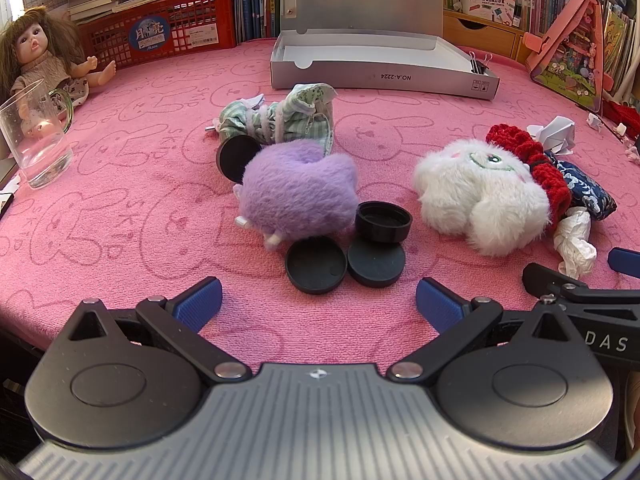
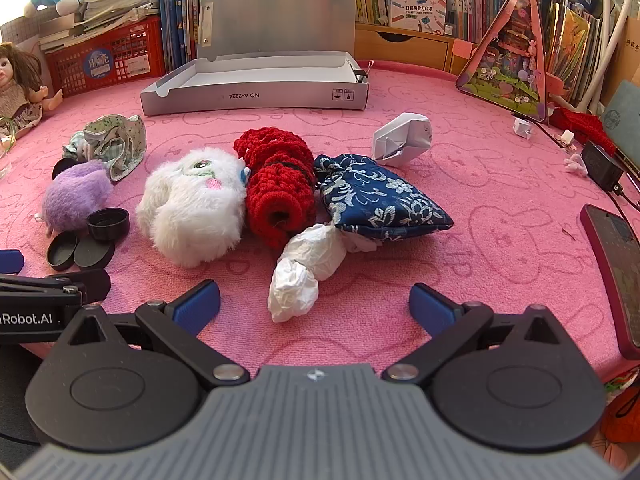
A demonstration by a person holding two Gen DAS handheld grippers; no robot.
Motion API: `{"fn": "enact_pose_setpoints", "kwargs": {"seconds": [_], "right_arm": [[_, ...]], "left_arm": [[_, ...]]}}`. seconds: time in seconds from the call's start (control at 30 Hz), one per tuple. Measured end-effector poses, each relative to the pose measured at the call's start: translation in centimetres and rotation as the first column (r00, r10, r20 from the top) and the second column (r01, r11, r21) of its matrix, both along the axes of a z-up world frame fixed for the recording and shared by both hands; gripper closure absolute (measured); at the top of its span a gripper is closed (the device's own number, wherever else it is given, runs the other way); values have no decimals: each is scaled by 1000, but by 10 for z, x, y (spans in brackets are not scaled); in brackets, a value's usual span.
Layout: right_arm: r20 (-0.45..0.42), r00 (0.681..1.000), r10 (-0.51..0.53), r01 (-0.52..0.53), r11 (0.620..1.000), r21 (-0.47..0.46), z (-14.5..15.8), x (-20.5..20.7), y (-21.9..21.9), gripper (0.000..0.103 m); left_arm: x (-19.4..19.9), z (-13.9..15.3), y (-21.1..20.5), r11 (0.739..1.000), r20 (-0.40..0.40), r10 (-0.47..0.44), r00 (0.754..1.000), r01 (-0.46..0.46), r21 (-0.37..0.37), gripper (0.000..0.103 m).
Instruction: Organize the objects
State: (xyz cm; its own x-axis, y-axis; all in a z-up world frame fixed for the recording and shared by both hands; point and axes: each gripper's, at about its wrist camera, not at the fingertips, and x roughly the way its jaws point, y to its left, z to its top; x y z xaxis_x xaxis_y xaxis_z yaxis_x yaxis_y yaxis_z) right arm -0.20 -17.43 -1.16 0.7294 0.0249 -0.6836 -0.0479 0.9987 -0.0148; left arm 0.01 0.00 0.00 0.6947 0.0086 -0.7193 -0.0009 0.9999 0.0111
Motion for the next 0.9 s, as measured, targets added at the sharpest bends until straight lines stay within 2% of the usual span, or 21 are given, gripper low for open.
{"fn": "enact_pose_setpoints", "kwargs": {"seconds": [0.9], "right_arm": [[33, 999, 15, -15, 1000, 3, -2, -2, -2, 0]], "left_arm": [[0, 0, 1, 1000, -5, 2, 1000, -2, -1, 0]]}}
